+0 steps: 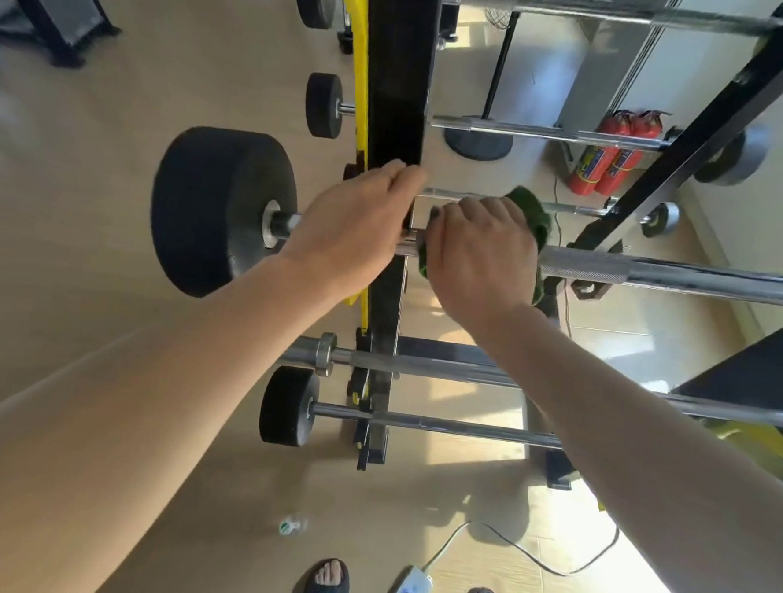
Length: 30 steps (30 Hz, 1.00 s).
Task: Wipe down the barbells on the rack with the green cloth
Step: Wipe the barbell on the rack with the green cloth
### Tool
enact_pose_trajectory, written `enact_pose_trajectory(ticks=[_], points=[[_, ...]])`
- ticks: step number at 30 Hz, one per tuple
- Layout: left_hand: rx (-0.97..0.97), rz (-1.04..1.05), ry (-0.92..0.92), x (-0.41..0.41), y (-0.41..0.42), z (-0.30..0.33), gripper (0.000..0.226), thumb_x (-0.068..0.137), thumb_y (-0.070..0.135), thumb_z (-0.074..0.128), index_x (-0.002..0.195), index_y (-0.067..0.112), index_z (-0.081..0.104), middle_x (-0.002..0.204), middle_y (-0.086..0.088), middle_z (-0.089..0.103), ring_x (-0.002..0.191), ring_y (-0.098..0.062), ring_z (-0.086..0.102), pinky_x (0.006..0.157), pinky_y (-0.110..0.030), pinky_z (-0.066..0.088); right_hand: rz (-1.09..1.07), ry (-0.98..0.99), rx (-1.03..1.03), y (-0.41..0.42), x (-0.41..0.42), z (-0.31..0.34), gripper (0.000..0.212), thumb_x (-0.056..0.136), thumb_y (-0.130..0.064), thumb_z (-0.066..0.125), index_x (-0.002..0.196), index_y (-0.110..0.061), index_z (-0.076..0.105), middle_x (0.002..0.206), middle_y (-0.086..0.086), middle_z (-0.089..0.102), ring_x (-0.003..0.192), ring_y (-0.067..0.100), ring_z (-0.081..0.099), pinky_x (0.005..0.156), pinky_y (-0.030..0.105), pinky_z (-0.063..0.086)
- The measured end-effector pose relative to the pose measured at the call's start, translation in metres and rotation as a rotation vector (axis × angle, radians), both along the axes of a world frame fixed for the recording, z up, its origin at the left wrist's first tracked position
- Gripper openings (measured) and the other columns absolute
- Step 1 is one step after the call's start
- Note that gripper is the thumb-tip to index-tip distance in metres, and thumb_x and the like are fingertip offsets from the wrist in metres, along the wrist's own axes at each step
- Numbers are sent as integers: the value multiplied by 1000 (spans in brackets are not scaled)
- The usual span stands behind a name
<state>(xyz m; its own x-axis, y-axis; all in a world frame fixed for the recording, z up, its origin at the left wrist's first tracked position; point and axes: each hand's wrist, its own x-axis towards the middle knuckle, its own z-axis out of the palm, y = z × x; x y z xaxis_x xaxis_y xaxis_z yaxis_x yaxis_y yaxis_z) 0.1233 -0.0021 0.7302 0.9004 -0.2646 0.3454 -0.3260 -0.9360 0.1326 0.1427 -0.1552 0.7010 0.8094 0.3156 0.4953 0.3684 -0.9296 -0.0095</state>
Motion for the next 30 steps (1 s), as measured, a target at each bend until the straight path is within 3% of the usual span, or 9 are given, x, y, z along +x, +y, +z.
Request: enact_pose_trajectory(ticks=[4,9,13,18,21,24,27,29,30], points=[[13,56,-26,0,-5,-8,24,100,19,46,121,12,57,104,-4,66,87,-19,63,69,-36,56,126,-27,-106,-52,12,2,45,106,-36,28,80,-16,58,78,3,61,74,25,59,74,37,48],[87,72,-10,-1,-14,-22,25,102,24,44,115,17,63,100,-1,71,88,-20,65,83,-37,49,-11,-42,-14,-125,12,1,42,107,-32,29,76,-13,51,75,4,57,74,29,57,76,40,47],[12,104,-24,3,-16,-25,27,101,26,43,109,17,67,92,0,72,84,-18,65,87,-38,49,-63,-3,97,-88,10,3,36,104,-24,31,74,-16,48,75,-2,52,73,26,54,82,41,48],[12,85,-43,1,-16,-26,32,100,29,40,108,15,68,91,-1,73,83,-19,66,83,-37,52,45,23,90,-38,9,6,42,105,-26,33,75,-14,60,75,3,61,68,25,57,69,36,48],[81,91,-42,-1,-17,-22,35,101,32,38,115,15,64,96,-2,73,85,-20,66,82,-37,52,250,109,187,-59,11,17,36,105,-25,32,101,-8,64,99,7,66,85,22,61,80,38,52],[104,69,-47,-4,-26,-16,39,103,37,35,134,18,51,111,-3,69,93,-21,65,82,-36,49,201,292,428,-88,5,32,39,106,-25,26,129,-11,55,119,8,61,104,19,57,89,31,45],[-36,-87,45,1,-59,-2,46,102,42,41,144,22,39,131,-2,58,111,-19,59,93,-35,46,87,385,289,-97,-3,28,40,108,-25,20,118,-12,56,98,4,62,98,23,58,81,30,41],[-149,-224,219,15,-85,5,51,100,43,48,147,27,34,141,2,50,124,-17,51,104,-34,42,71,446,373,-99,-3,31,36,108,-25,19,109,-15,54,88,0,59,93,24,58,78,33,41],[-195,-257,328,22,-94,6,53,99,43,51,147,29,33,142,4,48,125,-16,50,106,-35,43,61,480,481,-100,0,34,38,107,-24,18,113,-14,54,96,4,62,99,26,58,83,37,44]])
